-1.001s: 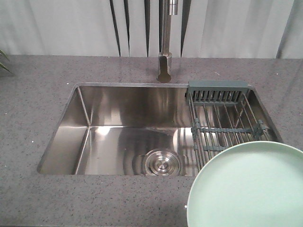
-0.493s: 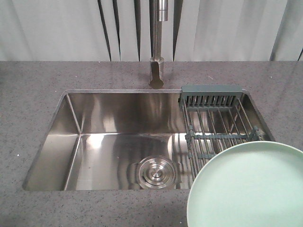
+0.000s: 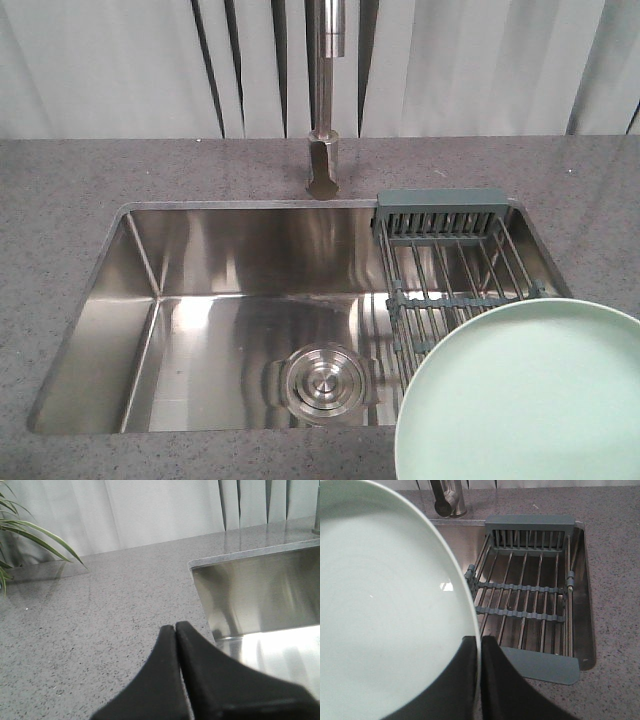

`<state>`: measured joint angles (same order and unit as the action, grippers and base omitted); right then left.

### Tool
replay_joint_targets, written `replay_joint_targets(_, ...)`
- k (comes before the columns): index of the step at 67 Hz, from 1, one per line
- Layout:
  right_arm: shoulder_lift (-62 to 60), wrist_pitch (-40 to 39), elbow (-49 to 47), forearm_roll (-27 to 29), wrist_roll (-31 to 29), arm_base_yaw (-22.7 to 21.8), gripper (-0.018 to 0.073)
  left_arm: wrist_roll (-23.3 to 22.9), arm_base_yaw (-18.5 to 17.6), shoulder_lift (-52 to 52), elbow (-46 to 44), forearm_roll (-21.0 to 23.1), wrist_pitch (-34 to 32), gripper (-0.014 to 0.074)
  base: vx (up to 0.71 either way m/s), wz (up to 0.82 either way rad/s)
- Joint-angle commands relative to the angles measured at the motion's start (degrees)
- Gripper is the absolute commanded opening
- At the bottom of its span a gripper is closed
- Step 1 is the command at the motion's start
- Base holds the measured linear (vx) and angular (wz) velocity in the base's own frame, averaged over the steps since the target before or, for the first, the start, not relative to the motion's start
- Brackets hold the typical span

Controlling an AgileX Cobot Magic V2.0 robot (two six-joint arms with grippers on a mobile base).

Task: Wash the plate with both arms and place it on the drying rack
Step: 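Drive up to the sink, plate held above the drying rack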

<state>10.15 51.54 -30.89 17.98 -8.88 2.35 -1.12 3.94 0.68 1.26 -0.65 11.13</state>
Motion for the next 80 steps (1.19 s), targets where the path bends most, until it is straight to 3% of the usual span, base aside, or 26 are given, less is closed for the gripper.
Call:
replay_joint_targets(1, 0.6, -4.1, -1.4, 0.7, -0.1, -0.3, -0.0001, -0.4, -0.3, 0.7, -1.2, 0.1, -4.2, -0.0007, 0.05, -0.02)
replay_joint_targets(80, 0.6, -4.1, -1.4, 0.7, -0.1, -0.3, -0.0001, -0.4, -0.3, 0.7, -1.2, 0.1, -4.2, -0.0007, 0.03, 0.0)
